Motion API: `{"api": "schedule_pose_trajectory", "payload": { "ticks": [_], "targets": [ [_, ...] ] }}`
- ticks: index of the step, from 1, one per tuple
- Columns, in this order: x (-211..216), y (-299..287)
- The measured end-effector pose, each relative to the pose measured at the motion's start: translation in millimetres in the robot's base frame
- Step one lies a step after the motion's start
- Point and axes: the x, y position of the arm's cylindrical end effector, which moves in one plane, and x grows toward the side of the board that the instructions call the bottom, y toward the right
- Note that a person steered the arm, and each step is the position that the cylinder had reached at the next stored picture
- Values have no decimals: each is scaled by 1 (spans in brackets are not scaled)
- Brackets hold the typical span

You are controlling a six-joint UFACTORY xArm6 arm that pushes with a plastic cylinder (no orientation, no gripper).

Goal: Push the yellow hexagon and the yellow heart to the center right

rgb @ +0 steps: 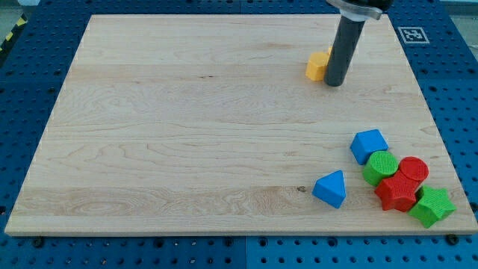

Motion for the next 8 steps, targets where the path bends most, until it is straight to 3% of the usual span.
{"api": "schedule_pose_trajectory", "payload": {
  "ticks": [1, 2, 3, 5, 8],
  "targets": [
    [19, -24],
    [4, -74],
    [-20, -77],
    [-32, 8],
    [-6, 31]
  ]
}}
